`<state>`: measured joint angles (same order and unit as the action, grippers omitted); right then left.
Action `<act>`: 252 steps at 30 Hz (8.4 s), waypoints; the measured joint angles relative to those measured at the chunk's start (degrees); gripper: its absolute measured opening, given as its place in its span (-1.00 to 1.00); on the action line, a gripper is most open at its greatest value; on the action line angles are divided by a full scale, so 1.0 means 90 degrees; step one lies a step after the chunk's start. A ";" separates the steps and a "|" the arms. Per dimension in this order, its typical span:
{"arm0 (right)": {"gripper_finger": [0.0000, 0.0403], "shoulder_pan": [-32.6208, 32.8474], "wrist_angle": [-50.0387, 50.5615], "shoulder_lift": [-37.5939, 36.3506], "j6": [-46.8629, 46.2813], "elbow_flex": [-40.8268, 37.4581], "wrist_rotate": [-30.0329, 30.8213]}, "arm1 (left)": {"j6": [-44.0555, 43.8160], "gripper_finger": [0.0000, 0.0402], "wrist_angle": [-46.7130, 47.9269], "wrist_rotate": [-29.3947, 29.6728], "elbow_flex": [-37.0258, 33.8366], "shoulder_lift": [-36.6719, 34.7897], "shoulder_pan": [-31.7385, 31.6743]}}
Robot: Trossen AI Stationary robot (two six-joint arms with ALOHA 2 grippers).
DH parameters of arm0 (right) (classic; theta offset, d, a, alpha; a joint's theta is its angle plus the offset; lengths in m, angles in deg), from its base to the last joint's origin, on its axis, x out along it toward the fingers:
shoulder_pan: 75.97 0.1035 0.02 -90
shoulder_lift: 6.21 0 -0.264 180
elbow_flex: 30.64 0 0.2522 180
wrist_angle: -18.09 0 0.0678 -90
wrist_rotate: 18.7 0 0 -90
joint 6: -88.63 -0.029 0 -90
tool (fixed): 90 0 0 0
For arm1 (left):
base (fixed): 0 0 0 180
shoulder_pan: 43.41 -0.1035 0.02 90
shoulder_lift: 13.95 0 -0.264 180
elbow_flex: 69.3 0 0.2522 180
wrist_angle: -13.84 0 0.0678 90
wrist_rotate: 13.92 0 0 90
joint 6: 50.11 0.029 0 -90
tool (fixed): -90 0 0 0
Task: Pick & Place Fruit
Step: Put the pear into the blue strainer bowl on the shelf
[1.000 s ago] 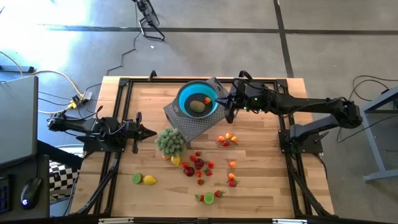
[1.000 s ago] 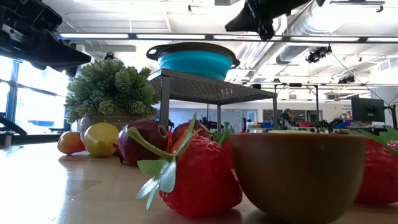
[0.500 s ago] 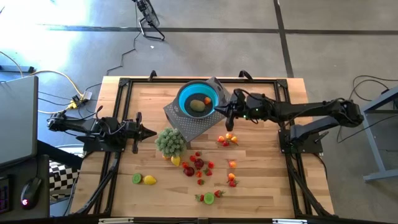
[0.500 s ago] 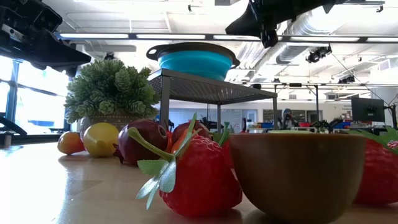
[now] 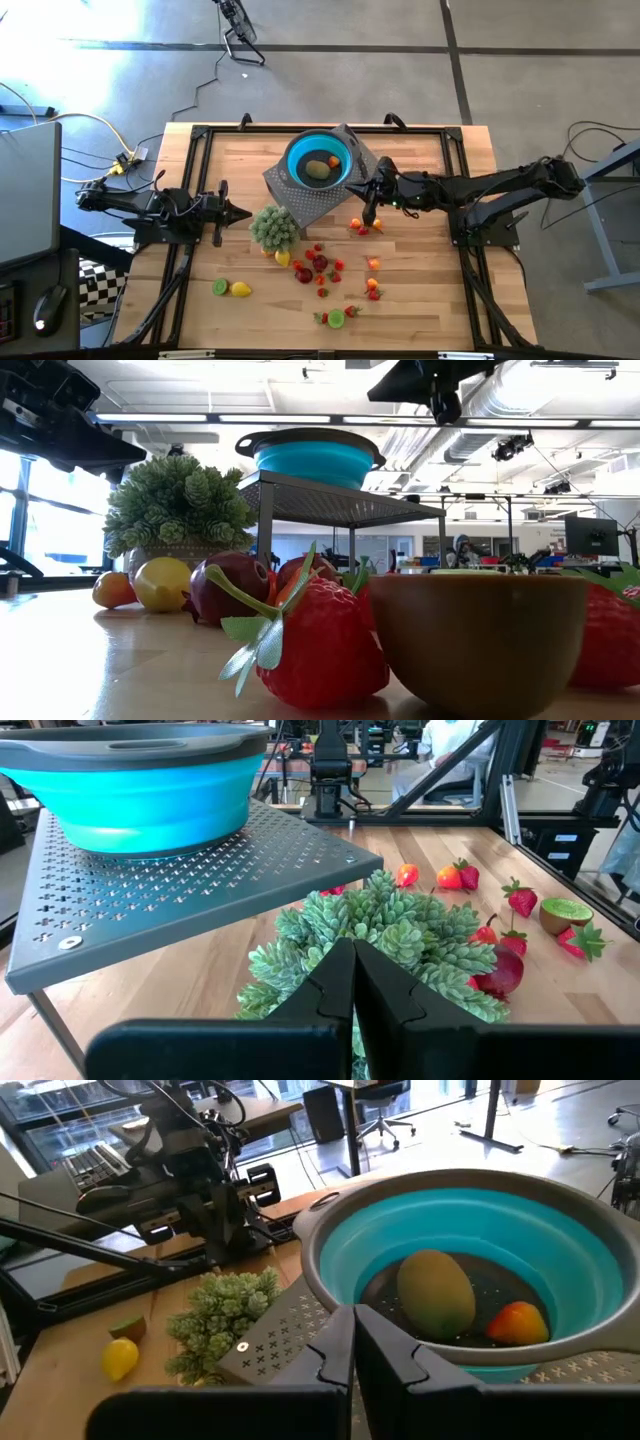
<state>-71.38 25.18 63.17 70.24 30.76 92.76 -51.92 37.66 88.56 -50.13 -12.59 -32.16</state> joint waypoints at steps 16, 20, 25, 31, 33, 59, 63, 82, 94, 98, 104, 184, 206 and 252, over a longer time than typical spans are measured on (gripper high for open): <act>-0.98 0.1124 0.0017 0.0000 -0.0335 0.0000 0.1286 | 0.0000 -1.00 -0.0001 -0.0001 0.0000 0.0000 0.0000; -0.98 0.1373 0.0011 0.0000 -0.0360 0.0000 0.1670 | 0.0000 -1.00 -0.0001 0.0001 0.0000 0.0000 0.0001; -0.98 0.1623 0.0000 0.0000 -0.0708 0.0000 0.1942 | 0.0000 -1.00 -0.0001 -0.0001 0.0000 0.0000 0.0000; -0.98 0.1793 -0.0017 0.0000 -0.0908 0.0000 0.1959 | -0.0001 -1.00 -0.0001 -0.0001 0.0000 0.0000 0.0001; -0.98 0.1836 -0.0051 0.0000 -0.1073 0.0000 0.1959 | 0.0000 -1.00 -0.0001 -0.0001 0.0000 0.0000 0.0002; -0.98 0.2034 0.0028 0.0000 -0.2232 0.0002 0.2279 | -0.1121 -1.00 -0.0004 -0.0113 0.0000 0.0000 0.0002; -0.98 0.2034 0.0032 0.0000 -0.1950 0.0002 0.2243 | -0.1284 -1.00 -0.0004 -0.0110 0.0000 0.0000 0.0000; -0.98 0.2034 0.0097 0.0002 -0.1661 0.0002 0.1368 | -0.1287 -1.00 -0.0004 -0.0106 0.0000 -0.0002 0.0000; -0.98 0.1931 -0.0365 0.0005 -0.1014 0.0005 0.1002 | -0.1299 -1.00 -0.0004 -0.0098 0.0000 0.0000 0.0000; -0.98 0.1990 -0.0301 0.0005 -0.1064 0.0010 0.1531 | -0.1336 -1.00 -0.0004 -0.0076 0.0000 -0.0001 0.0001; -0.98 0.1990 0.1207 0.0007 -0.1952 0.0466 0.1656 | -0.1336 -1.00 -0.0003 -0.0081 0.0000 -0.0002 0.0001; -0.26 0.0550 0.5732 0.2834 -0.4191 0.0845 -0.1390 | -0.1336 -1.00 0.0040 -0.0084 0.0000 -0.0001 0.0001; -0.26 0.0429 0.5338 0.3133 -0.3419 0.0520 -0.1565 | -0.1336 -1.00 0.0045 -0.0091 0.0000 -0.0002 0.0000; -0.75 0.0434 0.5289 0.3143 -0.3483 0.0522 -0.1872 | -0.1336 -1.00 0.0045 -0.0096 0.0000 -0.0002 0.0002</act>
<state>-67.48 72.78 91.46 38.89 35.46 75.92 -63.94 38.06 87.70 -50.13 -12.61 -32.14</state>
